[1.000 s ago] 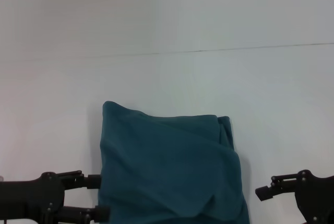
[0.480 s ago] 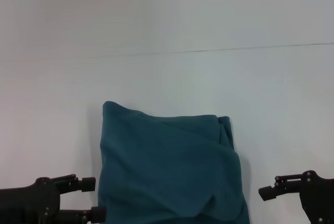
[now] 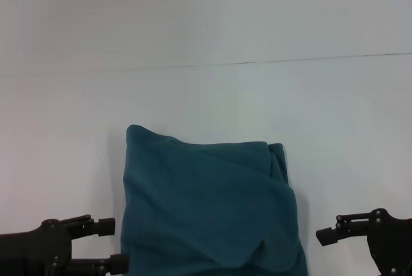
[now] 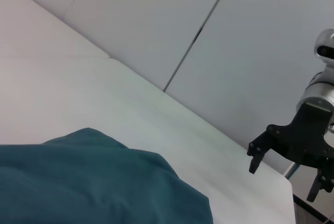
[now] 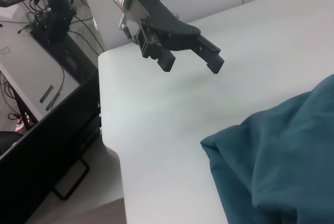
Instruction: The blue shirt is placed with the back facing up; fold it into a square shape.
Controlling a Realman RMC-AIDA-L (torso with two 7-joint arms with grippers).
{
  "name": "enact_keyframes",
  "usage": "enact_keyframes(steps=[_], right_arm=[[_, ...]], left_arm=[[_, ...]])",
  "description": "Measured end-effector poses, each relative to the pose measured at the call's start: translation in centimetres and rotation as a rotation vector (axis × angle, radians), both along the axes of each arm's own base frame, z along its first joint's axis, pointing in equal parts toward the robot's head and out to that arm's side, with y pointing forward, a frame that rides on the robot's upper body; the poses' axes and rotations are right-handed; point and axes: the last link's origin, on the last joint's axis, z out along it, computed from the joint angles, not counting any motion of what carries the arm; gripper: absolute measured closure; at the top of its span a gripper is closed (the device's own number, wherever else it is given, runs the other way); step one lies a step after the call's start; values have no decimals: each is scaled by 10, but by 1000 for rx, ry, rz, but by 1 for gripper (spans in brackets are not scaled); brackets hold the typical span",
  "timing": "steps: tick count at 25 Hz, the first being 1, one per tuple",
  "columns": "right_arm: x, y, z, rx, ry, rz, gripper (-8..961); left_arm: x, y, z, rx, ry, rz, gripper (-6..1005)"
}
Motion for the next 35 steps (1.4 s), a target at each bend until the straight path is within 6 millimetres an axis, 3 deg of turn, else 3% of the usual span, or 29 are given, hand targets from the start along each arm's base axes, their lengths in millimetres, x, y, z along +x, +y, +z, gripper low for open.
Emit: enact_keyframes(steps=[35], right_arm=[[1, 0, -3, -5, 20, 10, 32]], left_arm=[[-3, -3, 1, 5, 3, -2, 65]])
